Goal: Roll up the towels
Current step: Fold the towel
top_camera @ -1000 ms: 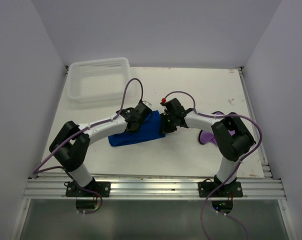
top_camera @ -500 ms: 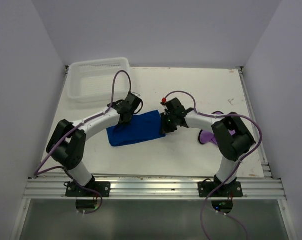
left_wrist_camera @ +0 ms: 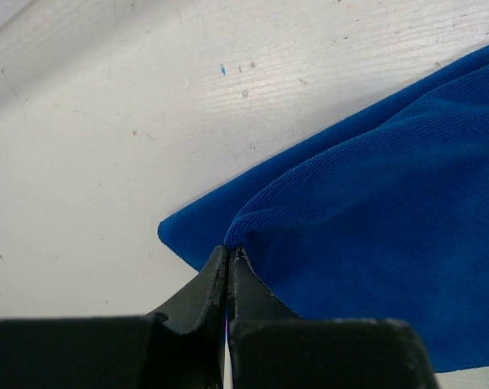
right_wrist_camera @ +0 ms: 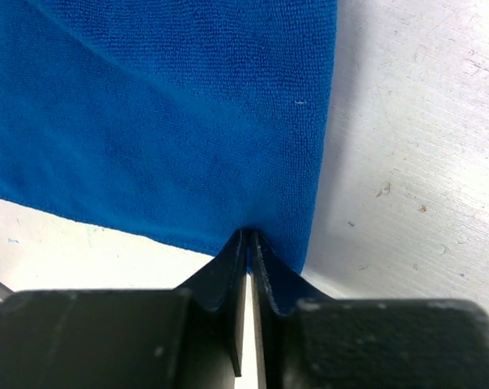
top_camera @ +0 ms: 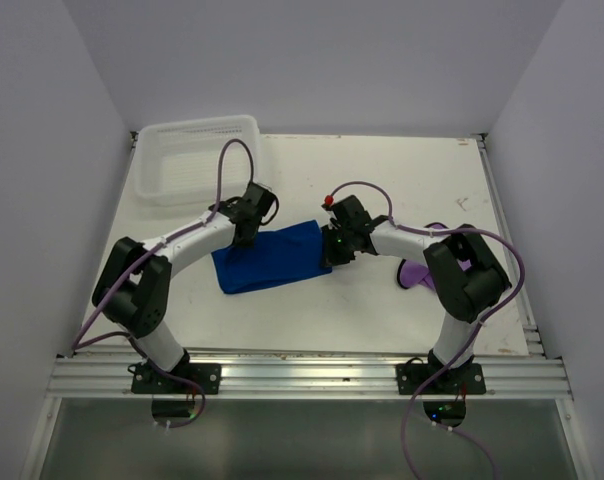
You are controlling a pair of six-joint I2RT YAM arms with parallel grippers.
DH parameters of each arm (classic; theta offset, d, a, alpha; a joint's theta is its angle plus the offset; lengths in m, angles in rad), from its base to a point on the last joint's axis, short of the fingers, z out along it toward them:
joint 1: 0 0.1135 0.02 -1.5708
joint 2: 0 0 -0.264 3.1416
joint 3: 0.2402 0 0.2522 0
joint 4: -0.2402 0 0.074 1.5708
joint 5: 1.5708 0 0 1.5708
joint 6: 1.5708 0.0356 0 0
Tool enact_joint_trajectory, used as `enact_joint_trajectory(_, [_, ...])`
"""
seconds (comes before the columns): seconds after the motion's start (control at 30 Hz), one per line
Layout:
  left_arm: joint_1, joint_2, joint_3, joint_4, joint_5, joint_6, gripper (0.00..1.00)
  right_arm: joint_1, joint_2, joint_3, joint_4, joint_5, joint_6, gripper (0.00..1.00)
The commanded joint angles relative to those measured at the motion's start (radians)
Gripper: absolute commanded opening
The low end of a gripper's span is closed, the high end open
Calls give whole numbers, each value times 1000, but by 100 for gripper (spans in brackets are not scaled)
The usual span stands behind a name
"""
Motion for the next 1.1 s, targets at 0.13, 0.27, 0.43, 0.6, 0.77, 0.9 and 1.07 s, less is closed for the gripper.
enact_joint_trajectory(0.13, [11, 4, 64, -30, -16, -14, 0, -18, -14, 26, -14, 6, -14, 20])
enact_joint_trajectory(0.27, [11, -33, 103, -59, 8, -25, 0, -20, -37, 47, -42, 14, -17, 25])
enact_joint_trajectory(0.43, [11, -64, 114, -104, 22, -57, 0, -24, -46, 61, -54, 11, -15, 35])
enact_joint_trajectory(0.6, [11, -91, 78, -124, 15, -89, 0, -29, -58, 63, -56, 8, -3, 44])
enact_joint_trajectory(0.77, [16, -88, 21, -107, 19, -102, 0, -32, -66, 66, -52, -1, 8, 48])
enact_joint_trajectory(0.9, [23, -69, -1, -81, 19, -103, 1, -32, -69, 76, -59, -4, 9, 48])
enact_joint_trajectory(1.07, [37, -32, -25, -64, -1, -106, 6, -37, -74, 78, -62, -17, 9, 49])
